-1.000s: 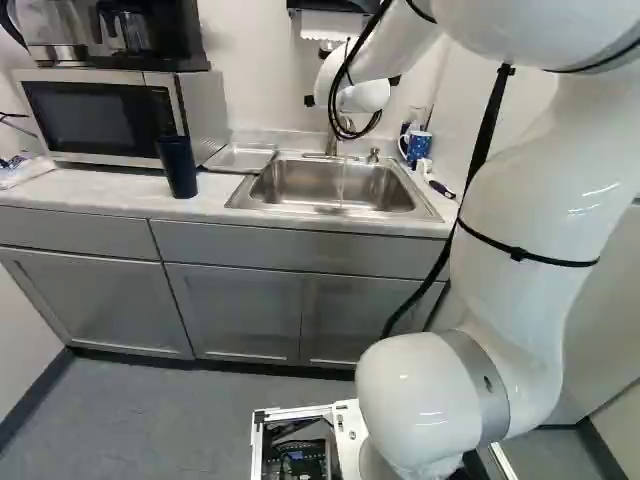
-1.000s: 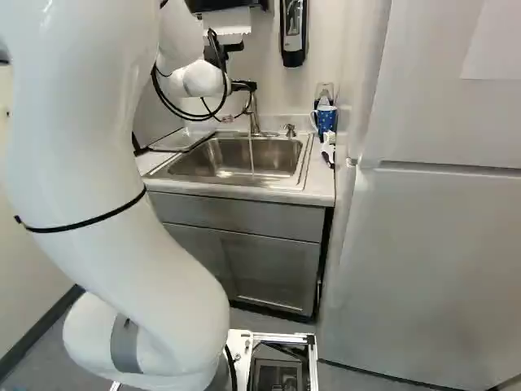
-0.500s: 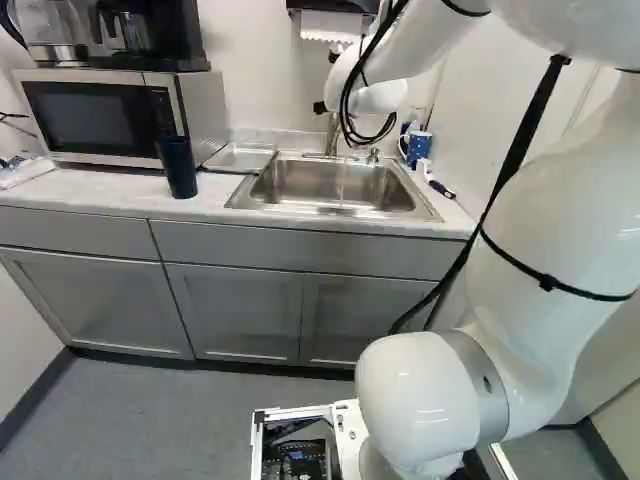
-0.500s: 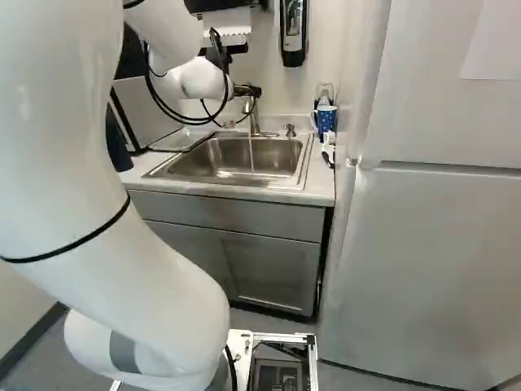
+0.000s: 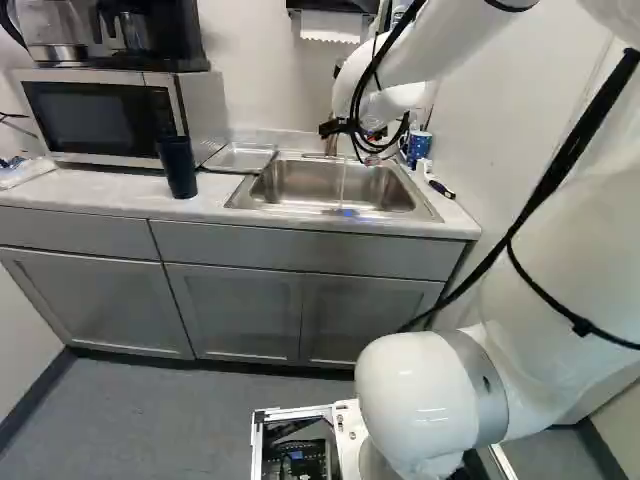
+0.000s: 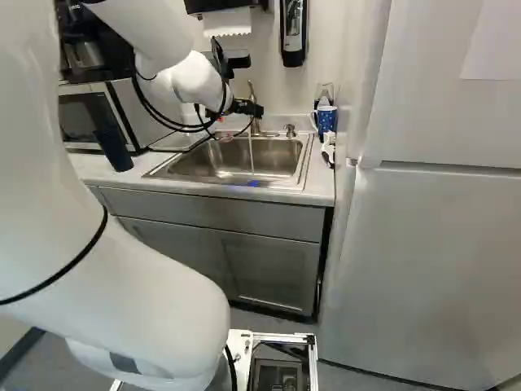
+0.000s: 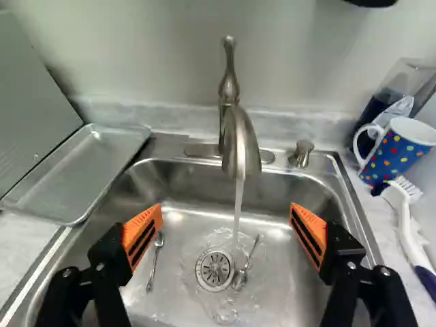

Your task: Rinse the cup and place it in the tray

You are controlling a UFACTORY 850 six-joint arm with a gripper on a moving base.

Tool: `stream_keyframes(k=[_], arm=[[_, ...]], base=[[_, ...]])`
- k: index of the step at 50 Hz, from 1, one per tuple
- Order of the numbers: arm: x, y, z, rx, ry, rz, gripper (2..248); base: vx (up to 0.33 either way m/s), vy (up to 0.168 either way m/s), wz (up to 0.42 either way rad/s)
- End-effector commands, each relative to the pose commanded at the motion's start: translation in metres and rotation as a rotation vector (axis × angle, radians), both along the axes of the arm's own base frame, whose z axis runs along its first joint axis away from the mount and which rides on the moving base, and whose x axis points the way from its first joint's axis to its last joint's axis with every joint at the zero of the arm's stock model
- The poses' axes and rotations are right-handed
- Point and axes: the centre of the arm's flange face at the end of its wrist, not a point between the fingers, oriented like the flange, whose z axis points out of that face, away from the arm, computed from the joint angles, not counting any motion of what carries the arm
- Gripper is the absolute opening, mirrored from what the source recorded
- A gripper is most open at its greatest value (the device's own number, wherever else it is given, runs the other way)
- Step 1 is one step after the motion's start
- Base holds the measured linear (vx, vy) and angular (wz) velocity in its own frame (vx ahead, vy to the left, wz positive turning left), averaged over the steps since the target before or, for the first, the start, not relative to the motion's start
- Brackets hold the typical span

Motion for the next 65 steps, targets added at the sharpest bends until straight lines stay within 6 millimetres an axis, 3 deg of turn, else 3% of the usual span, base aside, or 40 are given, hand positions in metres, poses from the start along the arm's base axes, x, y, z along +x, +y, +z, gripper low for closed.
stream_keyframes(k=[22, 51, 65], arm=[[-0.020, -0.001, -0.017, 0.002, 0.229, -0.002, 247], [-0.020, 0.000, -0.017, 0.002, 0.225, 0.000, 247], [-0.020, 0.016, -0.017, -0.002, 0.225, 0.037, 247]], base=[[0.000, 0.000, 0.000], [0.000, 0.000, 0.000], [0.000, 0.000, 0.000]])
